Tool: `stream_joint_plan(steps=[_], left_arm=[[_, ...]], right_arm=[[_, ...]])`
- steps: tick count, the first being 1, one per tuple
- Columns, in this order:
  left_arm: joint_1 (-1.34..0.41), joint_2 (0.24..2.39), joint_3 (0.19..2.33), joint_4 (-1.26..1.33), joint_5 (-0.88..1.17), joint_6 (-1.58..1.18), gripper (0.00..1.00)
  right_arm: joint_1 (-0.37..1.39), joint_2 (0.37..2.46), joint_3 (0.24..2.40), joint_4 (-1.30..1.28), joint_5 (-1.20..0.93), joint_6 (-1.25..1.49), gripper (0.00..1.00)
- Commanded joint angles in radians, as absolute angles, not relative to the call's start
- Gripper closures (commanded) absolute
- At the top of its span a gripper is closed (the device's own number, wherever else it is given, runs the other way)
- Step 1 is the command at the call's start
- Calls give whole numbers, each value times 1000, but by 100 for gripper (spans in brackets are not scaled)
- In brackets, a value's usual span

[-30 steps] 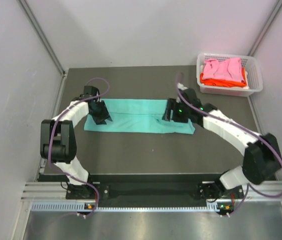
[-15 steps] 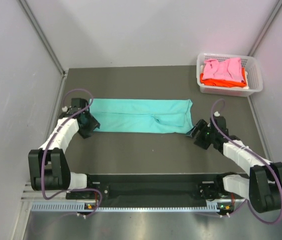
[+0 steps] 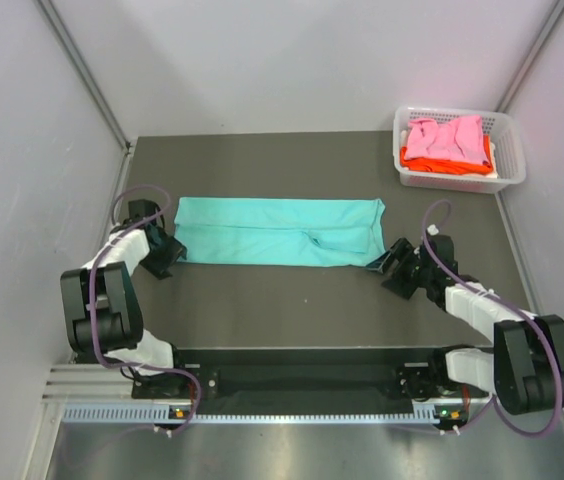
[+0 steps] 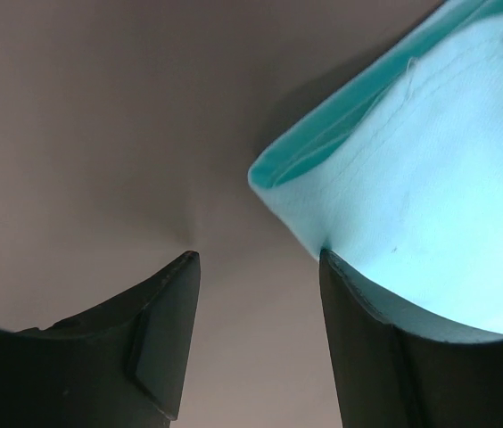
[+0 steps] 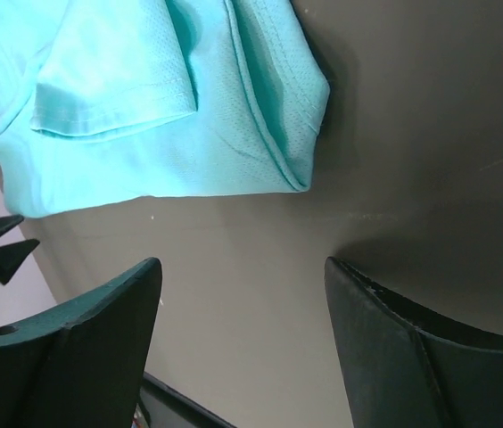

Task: Fold and stack the t-shirts
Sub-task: Fold the tshirt

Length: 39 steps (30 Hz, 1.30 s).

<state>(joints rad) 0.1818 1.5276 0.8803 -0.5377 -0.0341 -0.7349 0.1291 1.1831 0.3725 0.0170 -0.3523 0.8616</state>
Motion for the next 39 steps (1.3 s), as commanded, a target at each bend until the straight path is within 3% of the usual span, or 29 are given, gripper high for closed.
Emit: stream_joint_plan(steps=[1,8,13,20,21,24,25,26,31,34,39], left_arm=[[201,1554,917,-480,-26,-744,39],[230,1611,905,-446,-12,-755,40],[247,1632,904,-422,-18,-746,43],[250,1681,930,-414,44,-745,53],[250,1686,928,-413,46,-746,61],[250,1704,933,-414,40,-744,78],[252,1707,934,-416,37,-744,92],[253,1710,936,-417,32,-744,100],[252,1692,911,-474,9,-801,100],[252,1623,862,-482,9,-850,100],[245,1507,804,-543,-44,-905,100]], right_arm=[[103,1190,353,95,-383,876,25],[87,1213,331,175,-387,920,24],[87,1308,345,253,-385,943,31],[94,1381,360,304,-388,968,39],[92,1390,362,307,-384,966,40],[95,1420,370,322,-374,965,48],[97,1431,379,328,-373,962,55],[97,1440,382,336,-370,956,59],[115,1537,484,305,-359,873,85],[123,1598,567,279,-342,832,95],[143,1676,745,212,-313,736,100]])
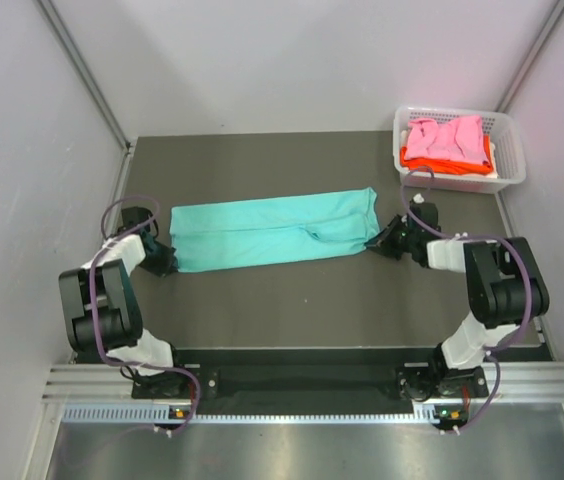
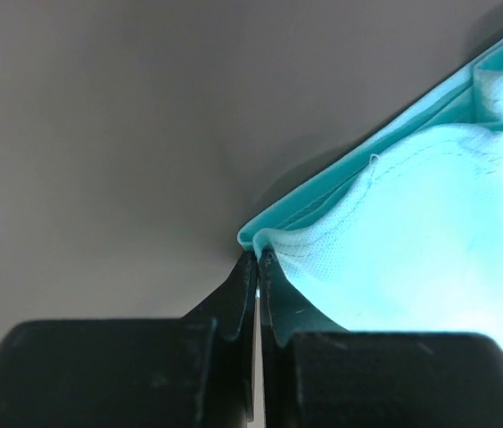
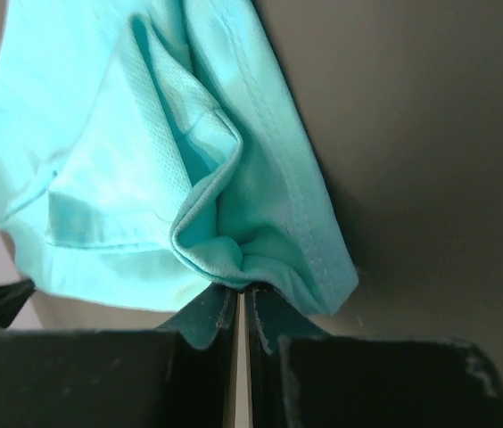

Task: Fold and stack the t-shirts
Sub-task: Fold the tshirt

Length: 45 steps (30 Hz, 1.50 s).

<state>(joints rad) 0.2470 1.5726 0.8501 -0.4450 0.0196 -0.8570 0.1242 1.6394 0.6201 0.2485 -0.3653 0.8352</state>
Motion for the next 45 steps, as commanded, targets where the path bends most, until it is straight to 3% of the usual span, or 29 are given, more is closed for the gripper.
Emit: stream_joint_plan(steps=[1,8,12,20,26,34,45], left_arm=[[242,1490,796,-563,-57,-911,100],[63,1381,706,-624,-78,-1050,100],[-209,1362,739,-716,-163,-1141,100],[-573,1252,706,-847,-203,-1366,100],[-921,1372,757,-772,-137,-1454,100],[-1058,1702,962,-569,-6,-1235,100],[-1074,1876,1161,-405,122,-1091,100]], right_arm=[[146,1693,776,207,-314,715,100],[175,1885,1089,169,-285,597,100],[184,1991,1300,147,-267,545,99],[192,2204,1525,192,-270,544,99],[210,2339,1686,187,-302,575,99],[216,2488,1937,150,-287,638,99],[204,2614,2198,59,-314,634,99]])
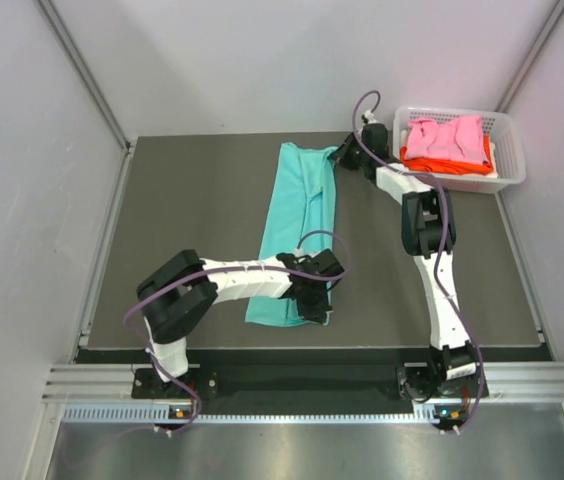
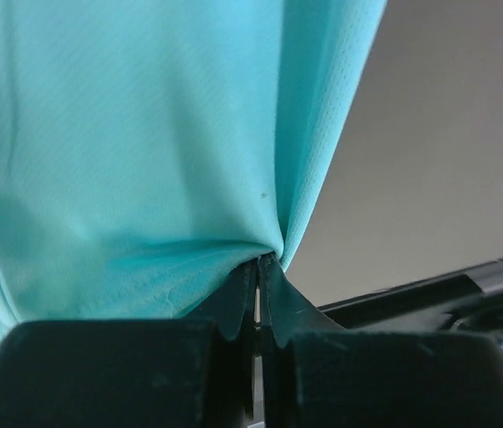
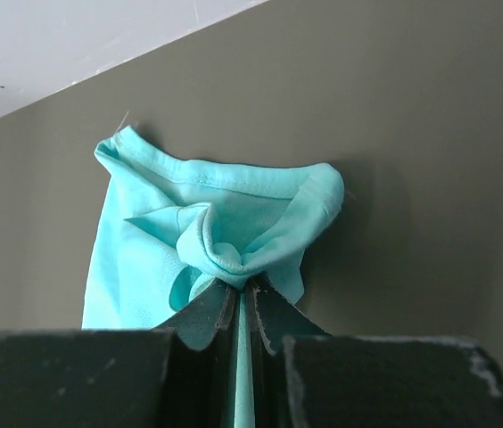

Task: Fold and stack the t-shirts
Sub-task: Fold the tshirt

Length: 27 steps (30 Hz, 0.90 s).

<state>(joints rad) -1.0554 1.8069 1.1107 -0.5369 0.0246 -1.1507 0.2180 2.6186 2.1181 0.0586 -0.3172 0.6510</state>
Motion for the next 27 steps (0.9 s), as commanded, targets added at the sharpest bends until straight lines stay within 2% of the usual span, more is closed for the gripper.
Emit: stream_joint_plan(steps=[1,4,5,6,8,9,10,13,16,22,27], left_arm=[[-1074,1894,1176,-400,135,-1082,100],[-1075,1895,1223,-413,166,-1004,97],[-1075,1885,1230,-417,172,-985,88],[-1074,1875,1236,-428,172,-965,81],[-1072,1833,1238,-457,192,-913,76],[-1074,1815,1238,-465,201,-898,71],[-1074,1774,1235,-468,212,-867,69],[-1066,1680,1230,-532,206,-842,61],[-1022,1590,1206,-563,219,-853,55],[-853,1439,1146,-575,205,-854,56],[-717,1405,1080,-485,256,-850,57]], right_arm=[[199,2611,2203,25,-318,623,96],[167,2571,2223,-115,-357,586,86],[149,2559,2220,-144,-367,574,80],[138,2550,2226,-205,-383,539,69],[120,2514,2238,-259,-434,509,64],[117,2499,2246,-284,-440,474,55],[117,2487,2255,-345,-449,454,53],[110,2438,2287,-446,-485,413,52],[113,2324,2182,-466,-499,402,50],[164,1995,1829,-502,-548,374,49],[239,1742,1391,-411,-613,416,50]])
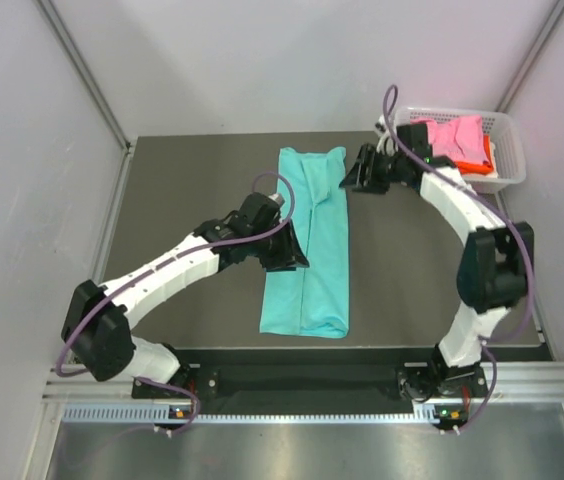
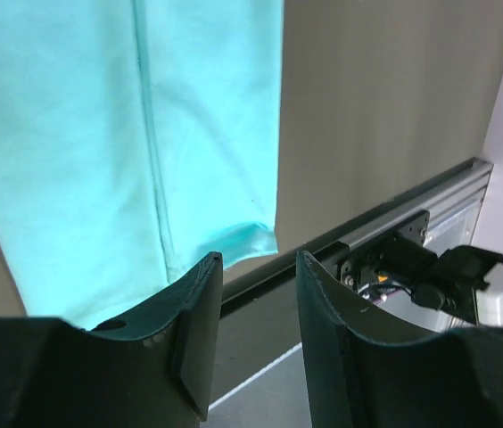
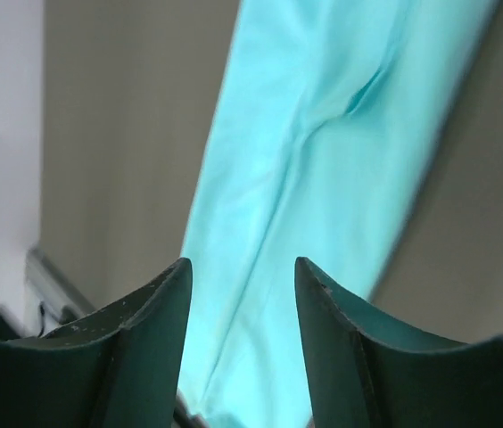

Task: Fold and stack the t-shirts
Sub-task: Fold the tshirt

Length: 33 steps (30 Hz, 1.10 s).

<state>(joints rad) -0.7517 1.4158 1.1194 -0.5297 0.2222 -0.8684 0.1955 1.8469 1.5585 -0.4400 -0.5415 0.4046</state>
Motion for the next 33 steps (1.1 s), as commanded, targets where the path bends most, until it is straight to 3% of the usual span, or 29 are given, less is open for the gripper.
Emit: stream_joint_plan(steps=[1,5,11,24,29,33], left_arm=[[-692,1413,1062,-430,296,-847,56],[-667,1486,1049,-328,408,-847,57],[-650,1580,1078,-296,414,-815,64],[-626,1741,1088,-178,521,-884,66],[-626,1752,1065,-179,528,-877,67],[-627,1738,1043,-155,543,-882,67]], right_arm=[[262,1661,1247,-378,-633,435,50],[331,1502,958,-209,-701,523,55],[411,1411,649,32,-792,632,80],[505,1402,238,506,-795,885,83],[505,1376,207,479,-787,870,83],[494,1273,280,295,-773,792,80]])
